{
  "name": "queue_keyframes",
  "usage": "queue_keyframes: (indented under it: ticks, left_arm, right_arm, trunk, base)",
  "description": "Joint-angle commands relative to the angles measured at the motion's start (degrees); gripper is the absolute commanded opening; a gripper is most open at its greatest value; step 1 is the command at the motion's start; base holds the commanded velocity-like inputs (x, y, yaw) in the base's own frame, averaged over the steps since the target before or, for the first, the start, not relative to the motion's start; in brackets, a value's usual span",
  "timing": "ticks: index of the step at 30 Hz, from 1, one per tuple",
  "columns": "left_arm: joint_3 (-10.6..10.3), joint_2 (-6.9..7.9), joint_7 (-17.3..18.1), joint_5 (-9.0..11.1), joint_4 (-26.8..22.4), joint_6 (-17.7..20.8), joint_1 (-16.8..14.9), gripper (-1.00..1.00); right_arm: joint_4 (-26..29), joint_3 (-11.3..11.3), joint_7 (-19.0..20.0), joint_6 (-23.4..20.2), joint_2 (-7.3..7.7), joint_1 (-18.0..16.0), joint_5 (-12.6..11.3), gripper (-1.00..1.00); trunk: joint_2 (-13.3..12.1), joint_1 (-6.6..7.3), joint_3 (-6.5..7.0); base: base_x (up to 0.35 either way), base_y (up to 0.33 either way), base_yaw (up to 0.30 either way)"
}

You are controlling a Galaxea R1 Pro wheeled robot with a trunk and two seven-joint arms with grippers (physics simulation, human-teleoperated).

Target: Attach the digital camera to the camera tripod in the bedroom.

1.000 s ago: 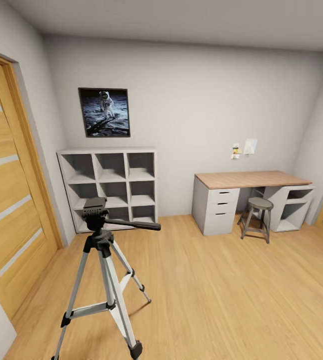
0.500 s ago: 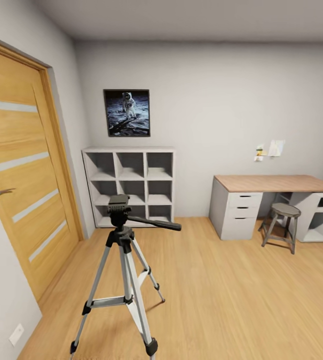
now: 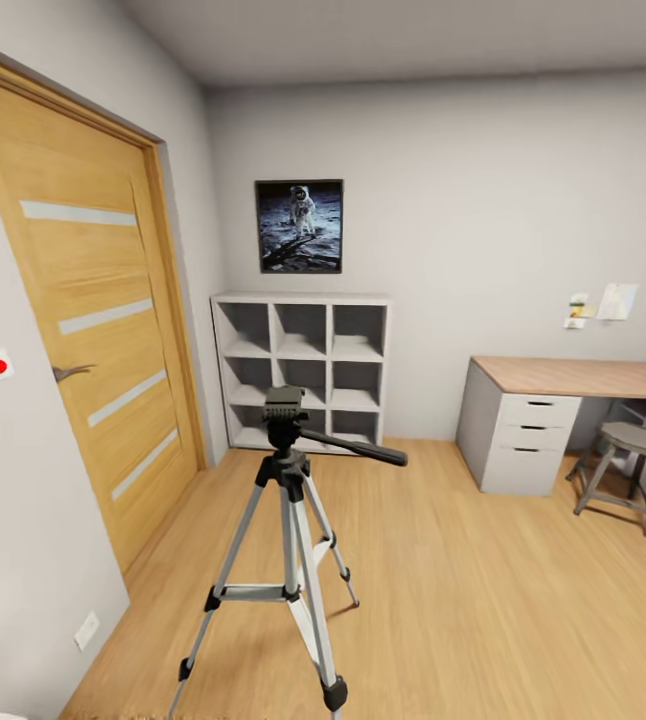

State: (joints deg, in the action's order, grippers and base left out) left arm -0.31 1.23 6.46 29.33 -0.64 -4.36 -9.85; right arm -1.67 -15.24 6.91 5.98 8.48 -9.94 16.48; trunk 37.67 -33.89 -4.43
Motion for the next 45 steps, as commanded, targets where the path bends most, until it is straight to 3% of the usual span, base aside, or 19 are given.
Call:
queue_keyframes:
  ticks: [1,10,31,45]
  left_arm:
    - [-0.04,0.00,0.32,0.21,0.12,-0.21,-0.08,-1.00]
    - [-0.04,0.08,0.38,0.22,0.12,-0.21,-0.08,-1.00]
    - [-0.04,0.00,0.40,0.24,0.12,-0.21,-0.08,-1.00]
    - [-0.09,-0.11,0.40,0.20,0.12,-0.21,-0.07,-1.00]
  right_arm:
    - [-0.18,-0.49,0.12,0.36,0.04,-0.08,0.48,1.00]
    - [-0.17,-0.49,0.12,0.39,0.04,-0.08,0.48,1.00]
    - [-0.18,-0.41,0.21,0.25,0.04,-0.08,0.52,1.00]
    - [-0.17,-0.47,0.19,0.27,0.04,-0.08,0.49,1.00]
  trunk:
    - [0.09,-0.02,-0.10]
    - [0.09,-0.02,-0.10]
    - [0.09,-0.02,-0.10]
    - [0.09,-0.02,-0.10]
  base:
    - [0.000,0.000,0.269]
    - [0.000,0.000,0.242]
    - [-0.002,0.003,0.010]
    - [-0.068,0.142,0.000]
